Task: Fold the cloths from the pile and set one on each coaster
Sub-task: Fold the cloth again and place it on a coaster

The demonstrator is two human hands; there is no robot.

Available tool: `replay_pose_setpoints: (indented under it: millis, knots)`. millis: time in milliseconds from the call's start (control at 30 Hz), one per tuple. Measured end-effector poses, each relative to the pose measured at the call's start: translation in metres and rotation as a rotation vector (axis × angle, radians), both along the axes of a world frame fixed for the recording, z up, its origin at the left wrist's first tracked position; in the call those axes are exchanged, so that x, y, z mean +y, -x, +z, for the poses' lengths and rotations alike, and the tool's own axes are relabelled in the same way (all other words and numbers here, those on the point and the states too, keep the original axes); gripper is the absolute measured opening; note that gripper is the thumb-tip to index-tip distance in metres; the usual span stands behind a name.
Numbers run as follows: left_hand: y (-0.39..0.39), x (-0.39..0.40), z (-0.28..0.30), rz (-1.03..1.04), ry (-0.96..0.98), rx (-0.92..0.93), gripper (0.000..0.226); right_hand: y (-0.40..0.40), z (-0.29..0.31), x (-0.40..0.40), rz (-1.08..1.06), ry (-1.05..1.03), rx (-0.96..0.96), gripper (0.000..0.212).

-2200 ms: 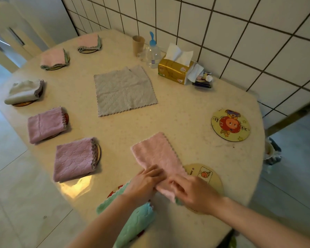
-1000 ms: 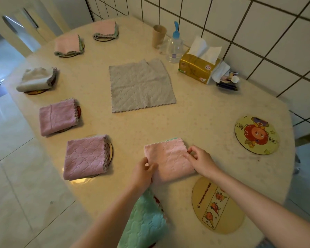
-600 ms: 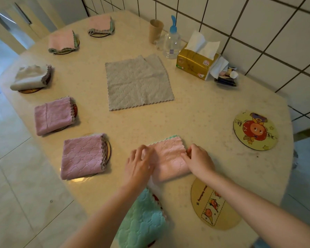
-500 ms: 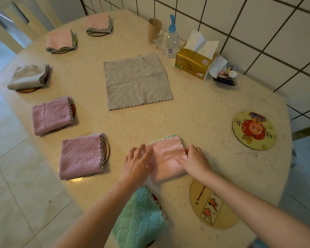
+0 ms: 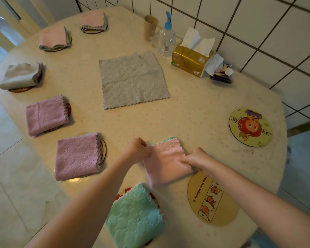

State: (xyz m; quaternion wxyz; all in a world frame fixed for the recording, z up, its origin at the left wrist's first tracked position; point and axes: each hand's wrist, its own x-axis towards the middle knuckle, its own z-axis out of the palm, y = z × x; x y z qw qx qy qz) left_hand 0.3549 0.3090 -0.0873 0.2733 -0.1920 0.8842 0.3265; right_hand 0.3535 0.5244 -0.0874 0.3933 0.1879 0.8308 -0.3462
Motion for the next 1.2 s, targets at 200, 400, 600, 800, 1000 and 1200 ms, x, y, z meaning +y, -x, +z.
replay_pose_setpoints:
  millis: [200,400,600,800,1000,1200]
  knots:
    - [-0.005,-0.002,0.007,0.132,-0.244,-0.005,0.014,-0.005,0.013,0.008,-0.007,0.103,0.037,0.038]
    - [-0.025,0.022,0.028,0.286,-0.584,-0.013,0.015,-0.005,0.04,0.043,-0.152,0.214,0.177,0.024]
    - [-0.072,0.074,0.033,0.358,-0.717,-0.079,0.031,-0.022,0.047,0.095,-0.193,0.227,0.251,0.019]
    - [-0.125,0.124,0.005,0.307,-0.652,-0.15,0.028,-0.06,0.021,0.137,-0.124,0.159,0.245,0.021]
    - [-0.153,0.146,-0.015,0.287,-0.543,-0.078,0.022,-0.081,-0.004,0.154,-0.022,0.049,0.322,0.018]
    - [-0.161,0.14,-0.016,-0.002,-0.106,0.104,0.019,-0.086,-0.004,0.147,0.133,-0.134,0.494,0.017]
